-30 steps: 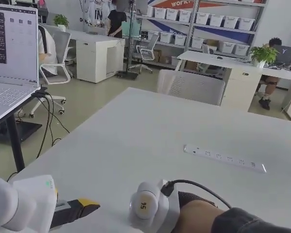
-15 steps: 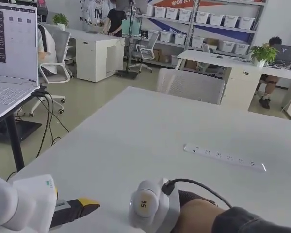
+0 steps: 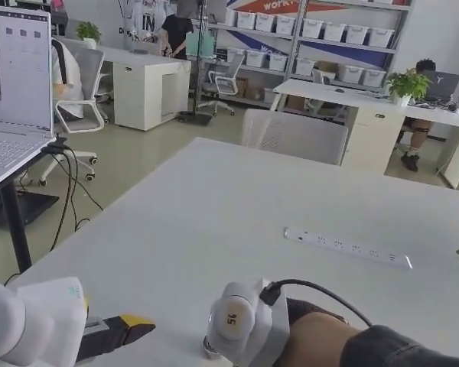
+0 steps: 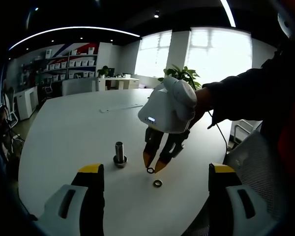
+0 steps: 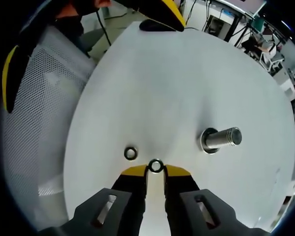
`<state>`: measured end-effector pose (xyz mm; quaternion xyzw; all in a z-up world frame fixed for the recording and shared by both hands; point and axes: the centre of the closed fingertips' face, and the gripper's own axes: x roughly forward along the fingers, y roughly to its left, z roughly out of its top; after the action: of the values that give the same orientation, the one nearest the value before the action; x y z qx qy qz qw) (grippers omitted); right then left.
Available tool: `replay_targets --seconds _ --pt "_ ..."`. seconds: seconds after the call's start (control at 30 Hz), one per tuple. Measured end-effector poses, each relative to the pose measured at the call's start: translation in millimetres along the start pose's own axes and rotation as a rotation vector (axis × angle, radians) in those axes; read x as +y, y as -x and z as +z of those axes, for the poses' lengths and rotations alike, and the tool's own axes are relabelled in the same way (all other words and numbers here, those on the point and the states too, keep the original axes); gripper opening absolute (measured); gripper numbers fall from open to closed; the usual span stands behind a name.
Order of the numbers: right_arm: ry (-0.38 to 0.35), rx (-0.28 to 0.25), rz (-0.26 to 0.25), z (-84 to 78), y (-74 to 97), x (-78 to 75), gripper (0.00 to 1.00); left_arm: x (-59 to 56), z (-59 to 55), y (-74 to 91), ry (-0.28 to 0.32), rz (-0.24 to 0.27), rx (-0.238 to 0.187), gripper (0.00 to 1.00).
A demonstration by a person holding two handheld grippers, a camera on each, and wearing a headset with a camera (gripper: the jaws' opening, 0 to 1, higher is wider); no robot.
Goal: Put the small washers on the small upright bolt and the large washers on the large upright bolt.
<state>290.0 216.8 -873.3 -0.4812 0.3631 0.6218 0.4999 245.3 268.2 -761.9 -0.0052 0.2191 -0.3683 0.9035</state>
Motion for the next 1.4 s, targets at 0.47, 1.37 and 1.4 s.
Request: replay_targets --seconds 0.47,1.37,1.4 --pt "-0.044 -0.004 -0.027 -22.7 17.4 5.4 0.14 -0.9 1.8 -2.0 -0.004 -0.009 -0.002 0.88" --pt "-0.183 -0.018 -0.100 -84.0 63.6 8.8 0.14 -6.0 4.6 -10.9 -0.018 -0.032 0.005 0.88" --pt "-0.190 -0.019 -0.103 -86.2 65.4 8.1 0.14 -6.4 4.7 -11.5 -0.017 -0.033 0.005 0.88"
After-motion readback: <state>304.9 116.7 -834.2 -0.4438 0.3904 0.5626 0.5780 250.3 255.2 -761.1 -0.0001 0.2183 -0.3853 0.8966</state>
